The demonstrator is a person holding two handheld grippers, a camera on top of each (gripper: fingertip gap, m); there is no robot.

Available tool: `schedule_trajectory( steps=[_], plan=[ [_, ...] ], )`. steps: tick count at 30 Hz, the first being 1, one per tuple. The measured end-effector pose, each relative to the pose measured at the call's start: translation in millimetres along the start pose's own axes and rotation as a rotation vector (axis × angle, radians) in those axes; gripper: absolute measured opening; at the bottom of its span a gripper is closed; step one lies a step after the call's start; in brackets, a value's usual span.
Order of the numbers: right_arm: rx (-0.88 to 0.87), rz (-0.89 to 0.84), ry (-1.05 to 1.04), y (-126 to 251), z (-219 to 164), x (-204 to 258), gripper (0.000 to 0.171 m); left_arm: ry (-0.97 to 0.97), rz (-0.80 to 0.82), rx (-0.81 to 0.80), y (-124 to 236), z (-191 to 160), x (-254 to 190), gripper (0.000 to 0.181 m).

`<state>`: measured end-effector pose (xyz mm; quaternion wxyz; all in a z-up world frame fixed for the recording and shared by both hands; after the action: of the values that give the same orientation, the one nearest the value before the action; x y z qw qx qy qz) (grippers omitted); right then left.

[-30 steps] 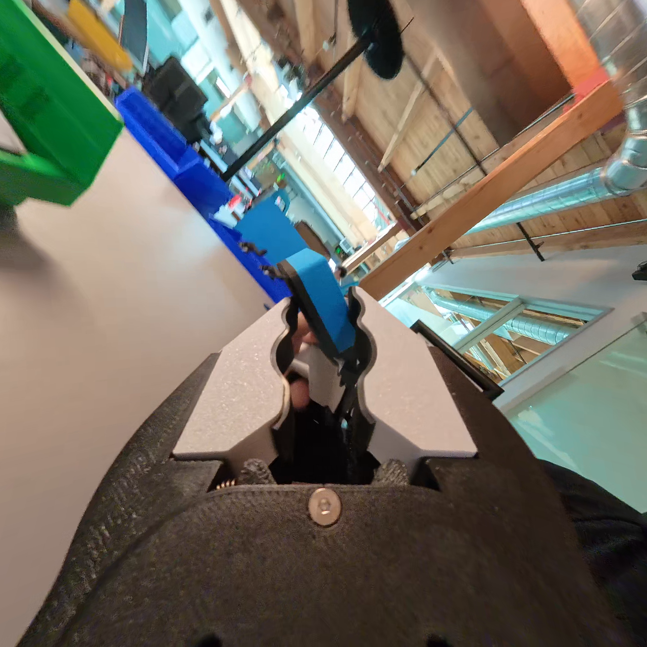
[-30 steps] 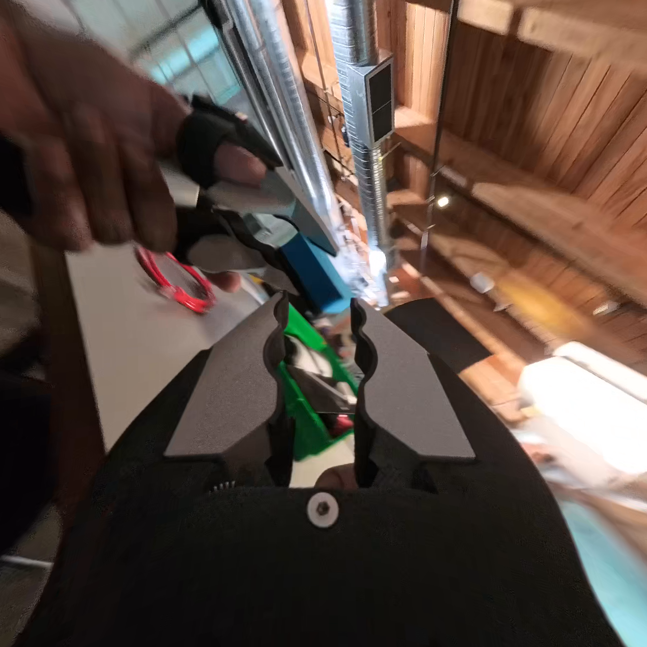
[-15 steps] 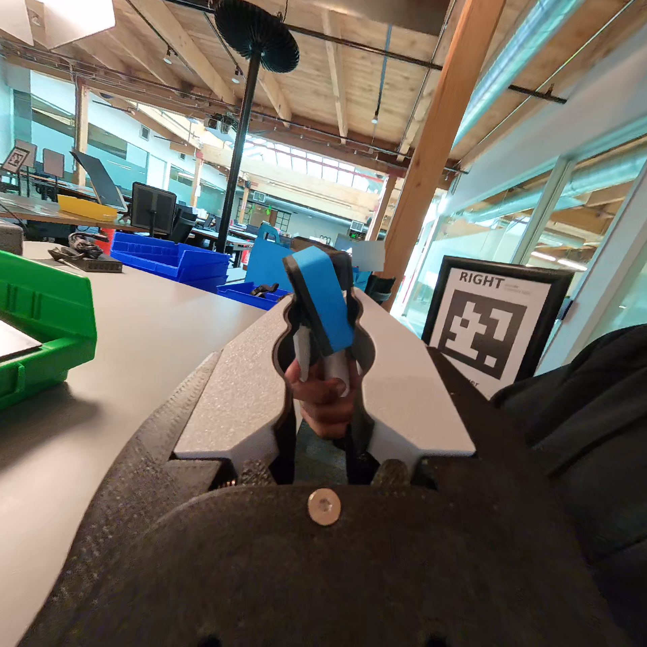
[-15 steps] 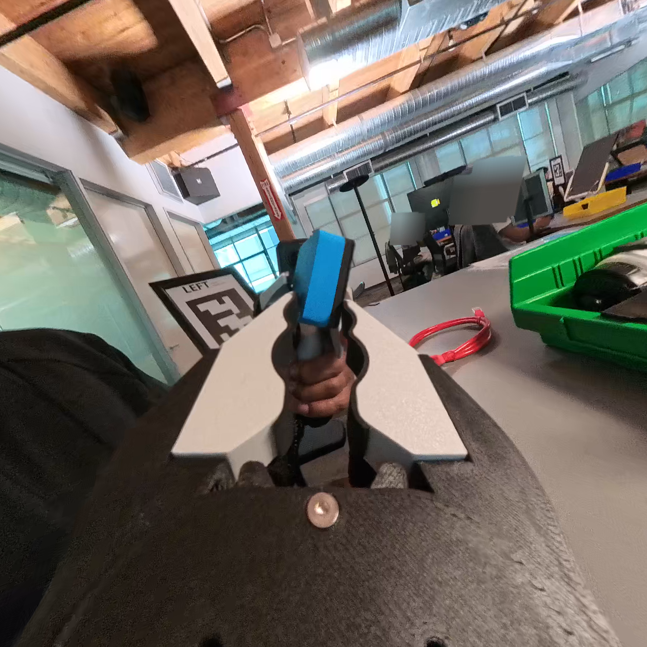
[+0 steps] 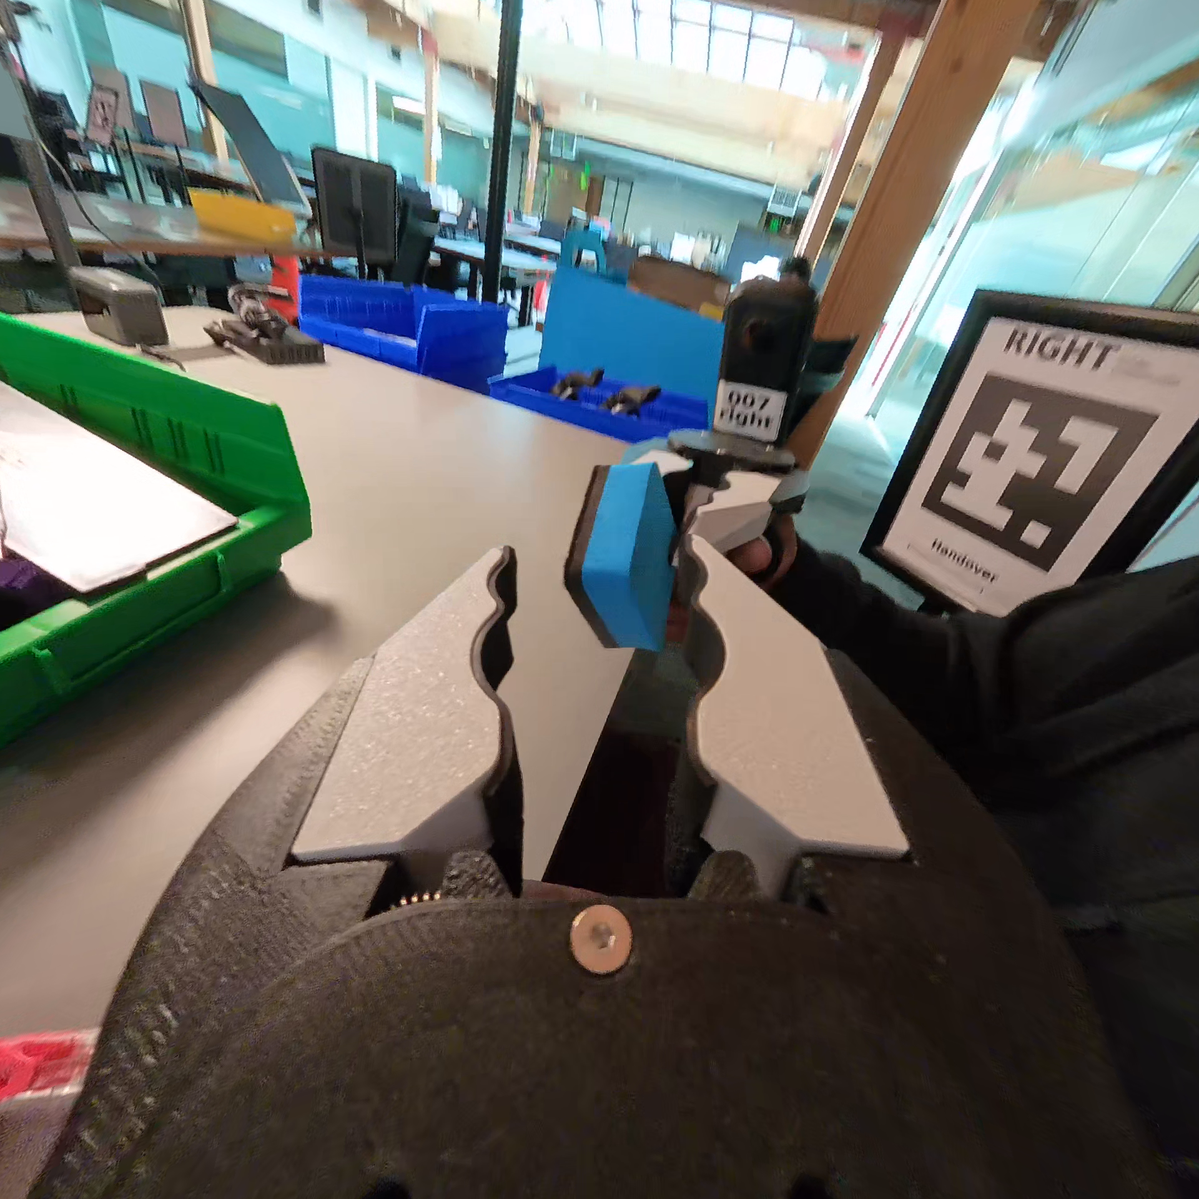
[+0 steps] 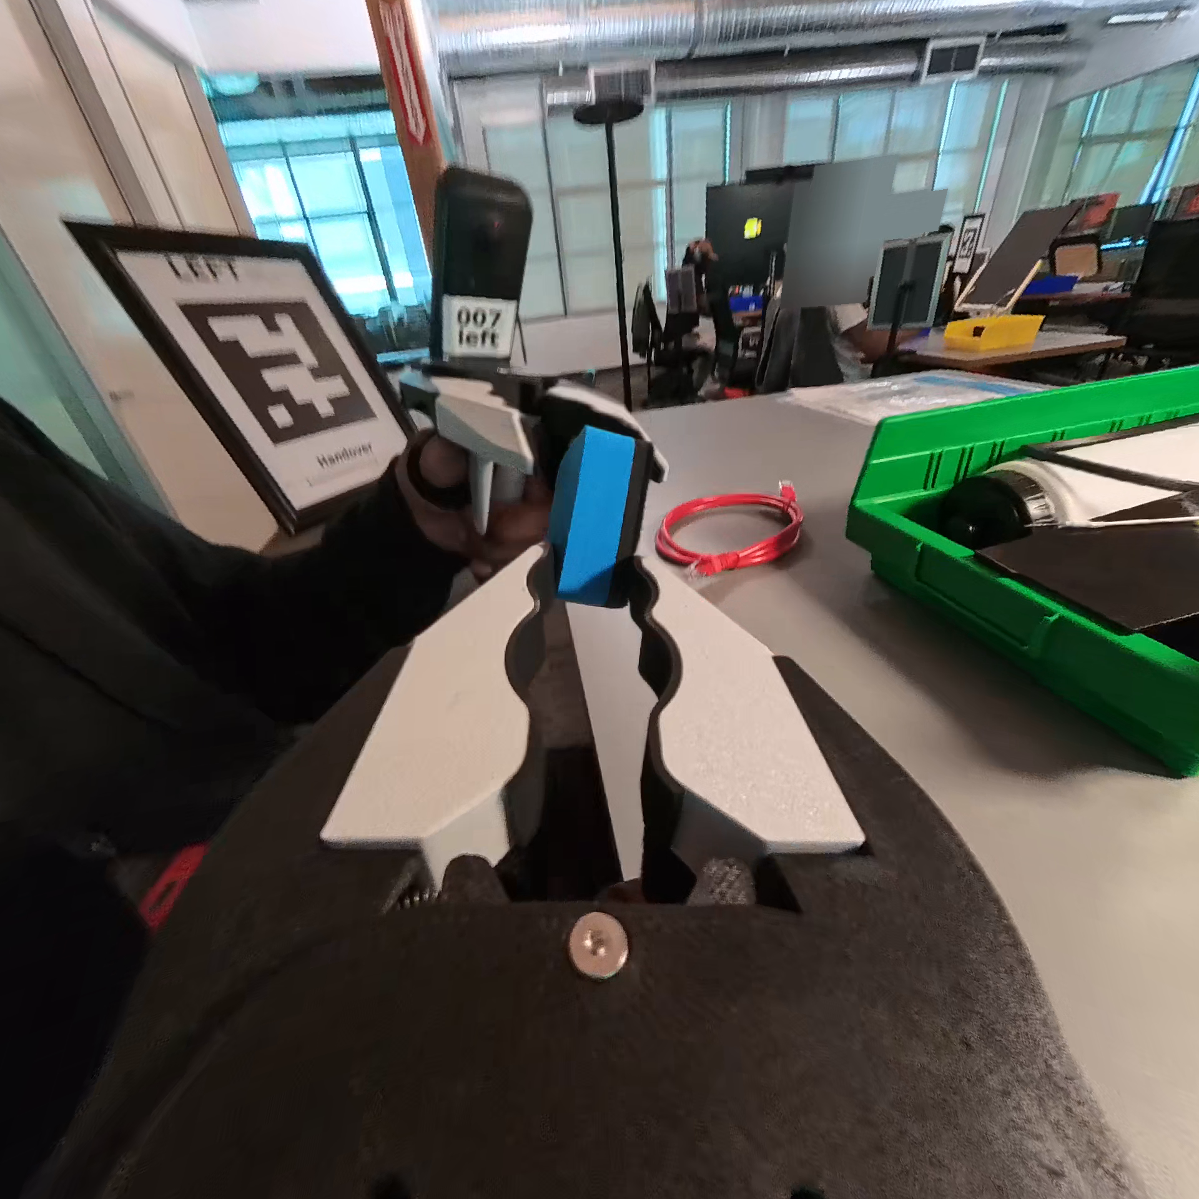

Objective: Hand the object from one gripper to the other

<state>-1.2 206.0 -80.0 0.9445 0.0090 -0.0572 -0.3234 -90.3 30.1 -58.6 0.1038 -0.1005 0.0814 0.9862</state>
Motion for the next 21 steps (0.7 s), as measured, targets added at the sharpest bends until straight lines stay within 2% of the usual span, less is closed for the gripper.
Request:
schedule_trajectory(
  steps=[5,8,11,14,17,21],
  plan=[
    [0.1,0.001,0.076,-1,-3,6,0.023,0.004,-0.065,0.098,-6,-10,-3,0.03],
    [0.043,-0.001,0.052,0,1,5,0.025,0.007,-0.087,0.067,-6,-9,-2,0.025],
    [-0.156,-0.042,-0.048,3,8,-3,0.035,0.083,-0.086,-0.094,-3,-2,4,0.024],
    [-0.34,0.017,-0.214,2,7,-9,0.046,0.203,-0.075,-0.345,3,5,12,0.023],
    [-0.39,0.023,-0.285,-7,-1,-11,0.05,0.32,-0.08,-0.533,6,3,17,0.023],
    [-0.42,0.015,-0.297,-17,-3,-6,0.049,0.369,-0.06,-0.632,-2,-5,16,0.023]
  ],
)
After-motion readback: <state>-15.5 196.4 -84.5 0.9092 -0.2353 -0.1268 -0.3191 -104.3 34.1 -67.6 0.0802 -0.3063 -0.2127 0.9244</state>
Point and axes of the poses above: each gripper's, where its closed fingertips meet, y back along the fingers, z out of its top, x = y × z across the jaws, the point moved 9 cm from there along y, back along the fingers, and after that the axes turned 5 degrees about x, right-handed, at the moved point
